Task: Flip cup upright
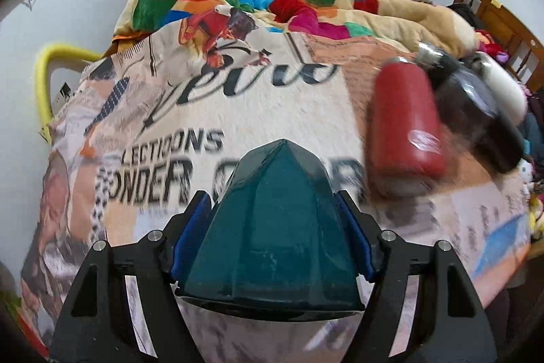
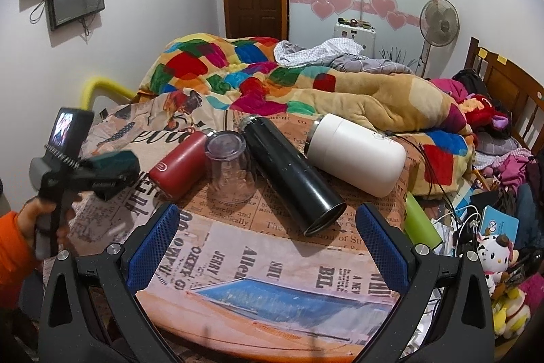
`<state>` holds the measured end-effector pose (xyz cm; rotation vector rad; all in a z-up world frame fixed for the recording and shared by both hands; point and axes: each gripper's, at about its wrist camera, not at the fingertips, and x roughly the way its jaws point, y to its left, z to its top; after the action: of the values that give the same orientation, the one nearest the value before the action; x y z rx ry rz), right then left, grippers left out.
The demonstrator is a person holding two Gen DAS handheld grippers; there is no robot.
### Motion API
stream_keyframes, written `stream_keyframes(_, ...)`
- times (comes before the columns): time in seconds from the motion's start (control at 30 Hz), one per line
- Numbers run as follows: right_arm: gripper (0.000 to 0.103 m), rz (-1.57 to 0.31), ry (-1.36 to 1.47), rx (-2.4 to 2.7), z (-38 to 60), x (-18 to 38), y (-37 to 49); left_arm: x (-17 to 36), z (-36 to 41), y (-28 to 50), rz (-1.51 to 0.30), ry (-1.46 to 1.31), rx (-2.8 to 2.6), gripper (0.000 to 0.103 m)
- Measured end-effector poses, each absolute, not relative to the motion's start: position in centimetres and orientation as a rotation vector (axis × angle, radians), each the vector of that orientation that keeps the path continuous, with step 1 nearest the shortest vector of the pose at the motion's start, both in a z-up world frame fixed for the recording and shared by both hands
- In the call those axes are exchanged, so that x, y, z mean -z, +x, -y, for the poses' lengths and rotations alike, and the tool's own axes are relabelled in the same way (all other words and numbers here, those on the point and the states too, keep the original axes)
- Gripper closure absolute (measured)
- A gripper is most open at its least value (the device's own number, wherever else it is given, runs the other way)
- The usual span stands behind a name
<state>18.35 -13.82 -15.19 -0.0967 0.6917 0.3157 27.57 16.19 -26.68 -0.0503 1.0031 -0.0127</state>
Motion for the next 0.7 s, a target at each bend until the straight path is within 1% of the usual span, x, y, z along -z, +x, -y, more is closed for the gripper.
stream_keyframes(0.2, 0.0, -0.675, -0.103, -0.323, 13.9, 14.4, 17.4, 24.0, -12.8, 24.3, -0.963, -0.066, 0.093, 0.03)
stream_keyframes(0.4, 0.0, -0.654, -0.099, -0.323, 14.3, 13.6, 16.6, 21.7, -7.0, 22.9, -0.912, -0.027, 0.213, 0.03)
stream_keyframes(0.53, 0.0, -0.648, -0.095, -0.317, 14.8, 13.4, 16.3, 21.9, -2.9, 23.4, -0.907, 0.024, 0.278, 0.03)
stream_keyframes(0.7, 0.0, -0.656, -0.089, -0.3, 15.9, 13.9, 16.4, 24.1, 2.1, 24.5, -0.93, 0.07, 0.349, 0.03)
